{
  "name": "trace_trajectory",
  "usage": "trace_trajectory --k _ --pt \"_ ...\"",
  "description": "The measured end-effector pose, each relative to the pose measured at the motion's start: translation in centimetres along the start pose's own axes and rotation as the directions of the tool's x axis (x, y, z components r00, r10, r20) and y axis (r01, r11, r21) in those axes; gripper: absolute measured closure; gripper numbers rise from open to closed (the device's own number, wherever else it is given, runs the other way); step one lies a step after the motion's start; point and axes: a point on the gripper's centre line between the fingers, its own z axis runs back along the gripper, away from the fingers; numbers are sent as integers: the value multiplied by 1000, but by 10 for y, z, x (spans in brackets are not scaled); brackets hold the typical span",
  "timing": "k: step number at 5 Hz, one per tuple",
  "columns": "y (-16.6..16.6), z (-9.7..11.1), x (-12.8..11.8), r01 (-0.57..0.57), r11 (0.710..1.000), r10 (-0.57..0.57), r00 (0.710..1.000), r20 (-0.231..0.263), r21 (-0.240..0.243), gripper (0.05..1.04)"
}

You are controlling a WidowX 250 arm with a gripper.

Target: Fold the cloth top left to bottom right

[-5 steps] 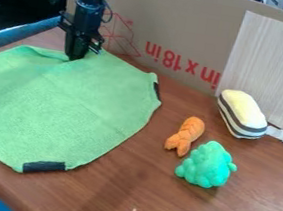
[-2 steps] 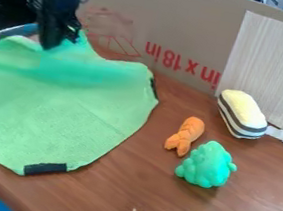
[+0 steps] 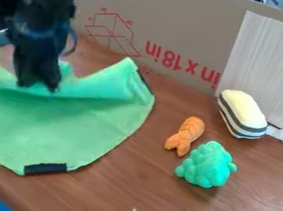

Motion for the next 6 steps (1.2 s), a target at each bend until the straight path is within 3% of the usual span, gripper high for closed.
trace_trajectory --k 1,3,5,6 --pt "-26 6 -30 57 998 -58 998 37 39 1020" --pt "-62 11 -64 124 989 -129 989 67 77 996" --pt "-67 5 -75 96 995 -96 995 -1 23 562" --pt "-67 3 -76 135 990 -136 990 -47 -27 261"
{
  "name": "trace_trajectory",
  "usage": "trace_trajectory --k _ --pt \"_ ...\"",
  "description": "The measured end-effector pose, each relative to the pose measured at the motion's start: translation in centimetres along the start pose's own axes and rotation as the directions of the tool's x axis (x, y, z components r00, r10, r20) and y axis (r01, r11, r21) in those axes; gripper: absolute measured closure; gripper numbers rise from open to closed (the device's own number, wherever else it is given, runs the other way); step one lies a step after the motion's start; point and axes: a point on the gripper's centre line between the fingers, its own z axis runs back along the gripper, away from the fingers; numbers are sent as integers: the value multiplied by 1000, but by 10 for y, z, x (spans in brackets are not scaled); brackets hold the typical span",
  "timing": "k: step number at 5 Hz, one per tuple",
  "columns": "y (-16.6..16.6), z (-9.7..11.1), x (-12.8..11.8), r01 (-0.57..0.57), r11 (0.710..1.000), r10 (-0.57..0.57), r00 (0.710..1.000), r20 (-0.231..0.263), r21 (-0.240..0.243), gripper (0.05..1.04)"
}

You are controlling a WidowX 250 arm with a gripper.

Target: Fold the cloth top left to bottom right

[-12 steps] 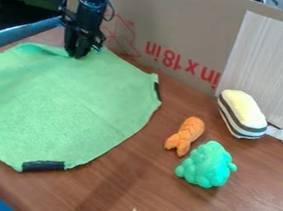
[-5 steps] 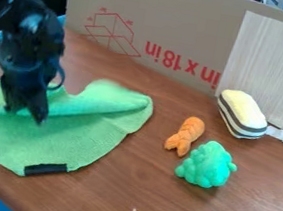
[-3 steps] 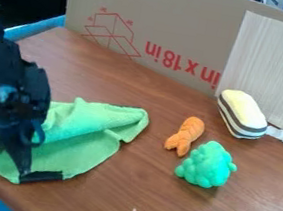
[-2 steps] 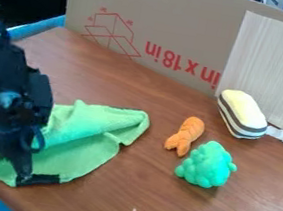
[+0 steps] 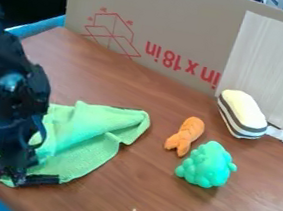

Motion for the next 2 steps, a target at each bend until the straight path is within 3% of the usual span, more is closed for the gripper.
trace_trajectory --k 1,2 --pt "1 2 -1 97 993 -102 992 -73 -72 79" --pt "35 16 -1 111 973 -148 973 -177 -203 83"
